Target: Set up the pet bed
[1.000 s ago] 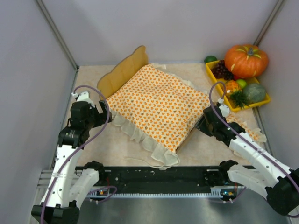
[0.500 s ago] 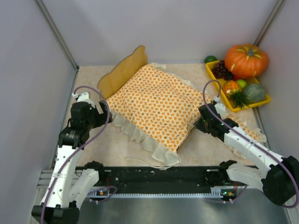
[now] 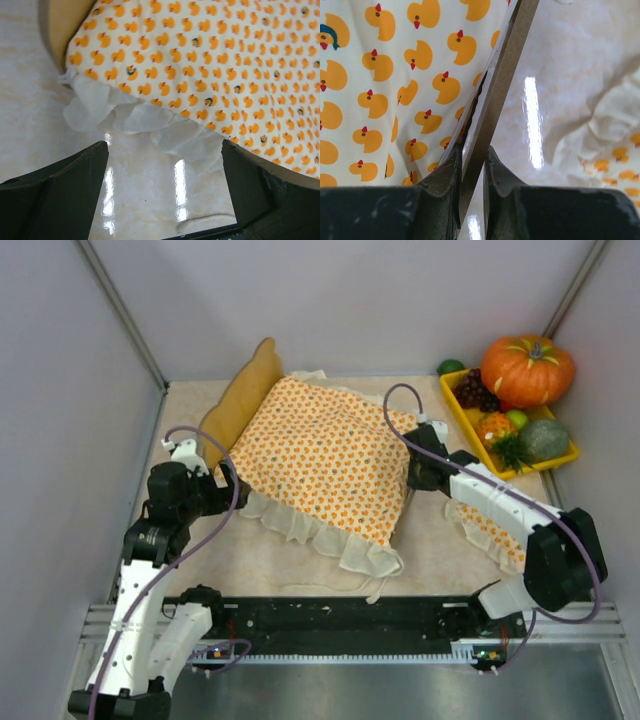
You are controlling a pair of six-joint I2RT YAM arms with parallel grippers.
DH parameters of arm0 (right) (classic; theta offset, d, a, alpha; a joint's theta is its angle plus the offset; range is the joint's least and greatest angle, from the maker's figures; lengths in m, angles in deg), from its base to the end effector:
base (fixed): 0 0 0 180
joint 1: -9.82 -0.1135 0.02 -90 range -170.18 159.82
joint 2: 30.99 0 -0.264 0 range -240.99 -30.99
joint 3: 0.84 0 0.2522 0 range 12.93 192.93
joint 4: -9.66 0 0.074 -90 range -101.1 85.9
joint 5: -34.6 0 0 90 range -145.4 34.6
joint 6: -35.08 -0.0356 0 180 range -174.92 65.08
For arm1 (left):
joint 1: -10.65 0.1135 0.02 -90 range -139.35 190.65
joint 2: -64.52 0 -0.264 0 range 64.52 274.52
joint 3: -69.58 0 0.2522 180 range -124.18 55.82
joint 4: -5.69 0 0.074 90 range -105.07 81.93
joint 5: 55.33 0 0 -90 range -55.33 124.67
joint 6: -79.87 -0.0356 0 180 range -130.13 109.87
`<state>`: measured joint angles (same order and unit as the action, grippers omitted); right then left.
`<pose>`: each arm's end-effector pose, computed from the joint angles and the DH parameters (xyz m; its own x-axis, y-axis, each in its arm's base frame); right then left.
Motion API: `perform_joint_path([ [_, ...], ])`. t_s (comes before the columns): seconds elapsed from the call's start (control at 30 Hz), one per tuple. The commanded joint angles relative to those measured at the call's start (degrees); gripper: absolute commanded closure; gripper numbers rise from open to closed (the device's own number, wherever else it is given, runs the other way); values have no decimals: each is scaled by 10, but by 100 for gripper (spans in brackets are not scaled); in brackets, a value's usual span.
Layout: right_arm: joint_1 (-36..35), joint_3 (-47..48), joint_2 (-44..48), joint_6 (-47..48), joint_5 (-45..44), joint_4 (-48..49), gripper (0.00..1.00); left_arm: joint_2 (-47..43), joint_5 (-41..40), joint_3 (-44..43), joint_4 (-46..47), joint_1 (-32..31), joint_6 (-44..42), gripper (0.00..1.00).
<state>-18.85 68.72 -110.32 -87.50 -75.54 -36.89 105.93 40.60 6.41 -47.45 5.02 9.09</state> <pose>0.2509 0.1232 0.2407 -0.7676 0.1565 -0.6216 0.1548 0.9863 0.0572 0.1486 -0.0183 0.3246 -0.5503 -0.2748 -0.7884 0.0044 0.9433 -0.3318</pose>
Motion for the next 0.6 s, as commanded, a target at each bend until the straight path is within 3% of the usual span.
perform_joint_path([
  [0.0, -15, 80, -52, 263, 69, 109, 100, -19, 105, 5, 47, 4, -37, 1],
  [0.2, 4, 99, -84, 394, 123, 168, 100, -32, 151, 0, 42, 4, -75, 1],
  [0.37, 19, 143, -122, 423, 146, 165, 100, -31, 271, 5, 81, -14, -92, 1],
  [0.47, 19, 158, -135, 425, 140, 159, 100, -40, 246, 9, 100, -63, -96, 1],
  [0.57, 19, 182, -141, 393, 113, 115, 83, -32, 178, 3, 112, -138, -96, 1],
])
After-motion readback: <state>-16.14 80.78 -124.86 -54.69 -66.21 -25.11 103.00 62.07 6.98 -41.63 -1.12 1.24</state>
